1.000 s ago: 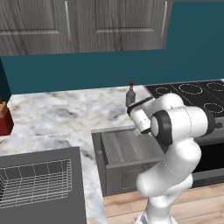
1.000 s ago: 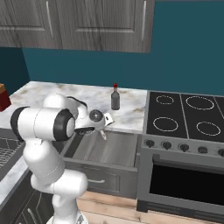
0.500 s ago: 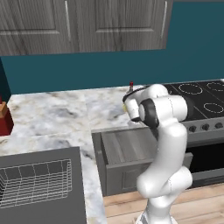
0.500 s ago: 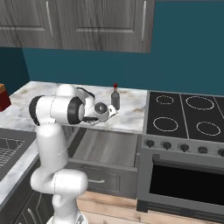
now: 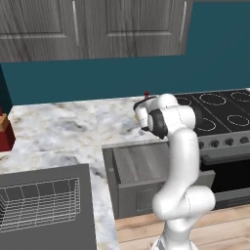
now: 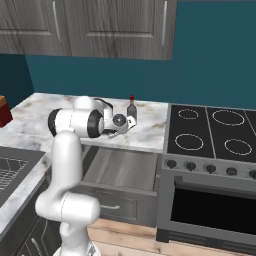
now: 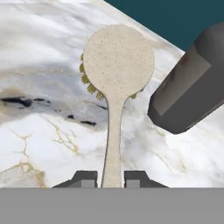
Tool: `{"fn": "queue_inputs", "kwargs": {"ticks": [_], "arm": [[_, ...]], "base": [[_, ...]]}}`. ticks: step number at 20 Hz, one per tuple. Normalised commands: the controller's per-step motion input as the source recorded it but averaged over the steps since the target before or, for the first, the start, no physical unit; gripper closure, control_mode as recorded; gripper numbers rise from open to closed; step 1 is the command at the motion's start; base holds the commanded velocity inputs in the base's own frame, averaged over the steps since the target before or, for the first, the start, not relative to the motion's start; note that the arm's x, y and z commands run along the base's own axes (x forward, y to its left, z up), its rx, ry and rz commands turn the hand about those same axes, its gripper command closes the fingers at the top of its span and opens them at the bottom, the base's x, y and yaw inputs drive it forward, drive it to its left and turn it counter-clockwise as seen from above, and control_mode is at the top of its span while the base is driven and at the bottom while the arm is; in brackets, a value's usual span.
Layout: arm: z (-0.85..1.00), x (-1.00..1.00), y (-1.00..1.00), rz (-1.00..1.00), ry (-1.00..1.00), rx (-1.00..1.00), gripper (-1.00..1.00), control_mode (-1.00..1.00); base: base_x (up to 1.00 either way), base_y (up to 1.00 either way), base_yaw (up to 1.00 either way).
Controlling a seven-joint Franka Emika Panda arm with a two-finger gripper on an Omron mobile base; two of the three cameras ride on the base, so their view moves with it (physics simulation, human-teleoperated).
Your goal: Pick the dish brush from the drawer and place it on the counter.
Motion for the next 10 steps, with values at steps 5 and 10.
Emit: {"fn": "queue_inputs", "kwargs": {"ticks": [5,10], "arm": [[0.0,0.8,0.0,0.0,0.0,0.0,1.0,-1.0],[-0.26,0.02,0.12,0.02,-0.05,-0.06,-1.0,-1.0]], "base": [[0.0,0.0,0.0],[0.0,0.0,0.0]]}}
